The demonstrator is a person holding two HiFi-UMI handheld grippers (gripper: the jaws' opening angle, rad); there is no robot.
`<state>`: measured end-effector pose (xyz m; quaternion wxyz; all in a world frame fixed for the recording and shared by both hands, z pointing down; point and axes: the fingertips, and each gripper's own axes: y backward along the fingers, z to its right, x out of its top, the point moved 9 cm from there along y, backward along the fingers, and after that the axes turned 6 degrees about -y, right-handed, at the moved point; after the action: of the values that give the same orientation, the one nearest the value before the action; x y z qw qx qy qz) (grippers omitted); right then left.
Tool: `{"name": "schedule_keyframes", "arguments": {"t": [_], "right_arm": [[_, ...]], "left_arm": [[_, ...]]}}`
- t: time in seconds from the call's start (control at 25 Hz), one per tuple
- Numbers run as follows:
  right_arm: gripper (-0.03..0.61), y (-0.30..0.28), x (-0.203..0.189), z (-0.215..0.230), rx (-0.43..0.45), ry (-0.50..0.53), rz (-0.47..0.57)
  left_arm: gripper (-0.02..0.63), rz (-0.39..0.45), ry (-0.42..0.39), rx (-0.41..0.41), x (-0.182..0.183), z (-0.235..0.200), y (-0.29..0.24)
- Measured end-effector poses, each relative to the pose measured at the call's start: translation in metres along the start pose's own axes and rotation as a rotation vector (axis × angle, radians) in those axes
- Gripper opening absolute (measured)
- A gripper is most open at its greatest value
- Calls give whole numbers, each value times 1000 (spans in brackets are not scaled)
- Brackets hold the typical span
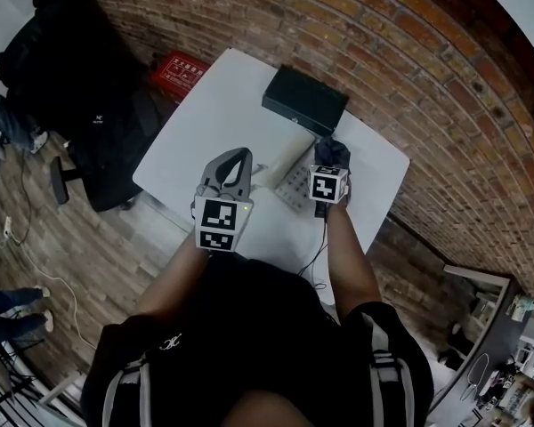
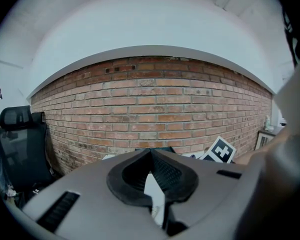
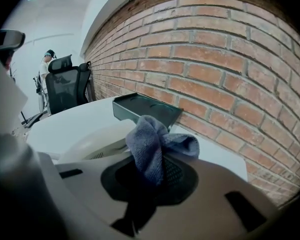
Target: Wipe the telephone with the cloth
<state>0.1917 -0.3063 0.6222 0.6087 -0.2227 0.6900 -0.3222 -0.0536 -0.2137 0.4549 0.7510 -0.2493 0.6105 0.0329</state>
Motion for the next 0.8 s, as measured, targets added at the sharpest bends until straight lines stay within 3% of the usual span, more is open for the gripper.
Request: {"name": "schedule_keyframes", "arguments": {"t": [0.28, 0.8], "right_arm": [[19, 11, -21, 18, -32, -61, 0], [20, 19, -32, -38, 189, 1, -30]], "left_arm": [[-4, 12, 0, -11, 2, 0, 6], [-5, 25, -22, -28, 3, 3, 21]]}}
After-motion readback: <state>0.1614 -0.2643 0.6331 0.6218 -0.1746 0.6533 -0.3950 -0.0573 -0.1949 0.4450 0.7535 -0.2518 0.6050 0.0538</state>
